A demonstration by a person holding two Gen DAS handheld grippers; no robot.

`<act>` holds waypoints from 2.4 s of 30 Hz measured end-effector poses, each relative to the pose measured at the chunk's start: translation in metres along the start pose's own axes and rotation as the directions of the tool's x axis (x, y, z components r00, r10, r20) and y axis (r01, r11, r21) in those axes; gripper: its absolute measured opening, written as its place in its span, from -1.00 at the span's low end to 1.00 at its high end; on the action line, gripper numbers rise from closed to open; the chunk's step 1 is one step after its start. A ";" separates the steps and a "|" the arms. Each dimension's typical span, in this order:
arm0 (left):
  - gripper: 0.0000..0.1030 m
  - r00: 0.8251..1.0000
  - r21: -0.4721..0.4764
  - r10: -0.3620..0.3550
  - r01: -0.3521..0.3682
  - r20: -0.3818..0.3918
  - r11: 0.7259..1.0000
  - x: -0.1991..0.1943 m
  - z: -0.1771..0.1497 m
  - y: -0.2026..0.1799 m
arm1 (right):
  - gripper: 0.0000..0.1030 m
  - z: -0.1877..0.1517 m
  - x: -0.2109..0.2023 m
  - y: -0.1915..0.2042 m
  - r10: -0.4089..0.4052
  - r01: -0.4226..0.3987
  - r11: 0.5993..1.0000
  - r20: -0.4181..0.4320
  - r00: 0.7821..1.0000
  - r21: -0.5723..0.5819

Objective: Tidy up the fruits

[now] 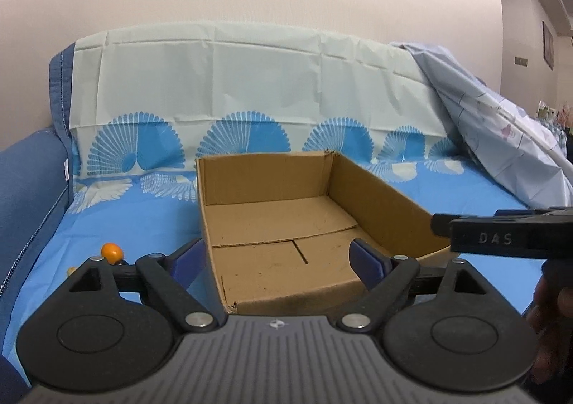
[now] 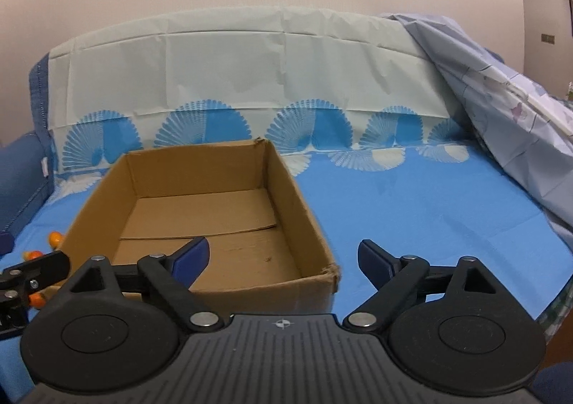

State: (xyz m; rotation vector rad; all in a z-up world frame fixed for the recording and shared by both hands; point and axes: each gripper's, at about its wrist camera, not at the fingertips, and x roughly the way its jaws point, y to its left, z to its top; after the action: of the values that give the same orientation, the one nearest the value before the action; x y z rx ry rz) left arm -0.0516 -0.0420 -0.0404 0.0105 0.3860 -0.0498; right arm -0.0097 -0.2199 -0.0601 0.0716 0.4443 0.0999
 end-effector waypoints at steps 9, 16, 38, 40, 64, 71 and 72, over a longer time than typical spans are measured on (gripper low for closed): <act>0.92 0.999 -0.062 -0.011 0.014 0.043 0.998 -0.003 0.003 0.007 | 0.76 -0.008 -0.002 0.029 0.033 -0.034 0.997 -0.016 0.999 -0.068; 0.92 1.000 -0.070 -0.024 0.024 0.007 0.997 0.009 0.005 0.008 | 0.74 -0.011 0.005 0.038 0.041 -0.043 0.993 -0.022 0.999 -0.106; 0.68 0.997 -0.045 -0.079 0.079 -0.013 0.996 0.019 0.007 0.004 | 0.41 -0.009 0.015 0.035 0.027 -0.029 0.996 -0.017 0.999 -0.085; 0.62 0.996 -0.033 -0.083 0.083 -0.012 0.996 0.018 0.007 0.003 | 0.21 -0.009 0.014 0.037 0.032 -0.033 0.995 -0.013 0.999 -0.096; -0.36 0.953 0.265 -0.297 0.302 -0.060 0.916 -0.027 0.070 0.131 | -0.39 0.013 0.004 0.090 0.217 -0.217 0.976 0.055 0.975 0.000; -0.31 0.985 0.000 -0.164 0.164 -0.056 0.986 -0.028 0.041 0.207 | -0.37 0.006 0.003 0.152 0.415 -0.412 0.907 0.019 0.910 -0.082; -0.31 0.989 -0.022 -0.121 0.120 -0.085 0.993 -0.023 0.033 0.214 | -0.37 0.003 0.003 0.162 0.432 -0.429 0.898 0.007 0.902 -0.099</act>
State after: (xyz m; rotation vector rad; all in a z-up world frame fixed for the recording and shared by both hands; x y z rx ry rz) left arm -0.0492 0.1720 -0.0008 -0.0280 0.4727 -0.1660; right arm -0.0187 -0.0588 -0.0435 0.0766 0.3881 0.5579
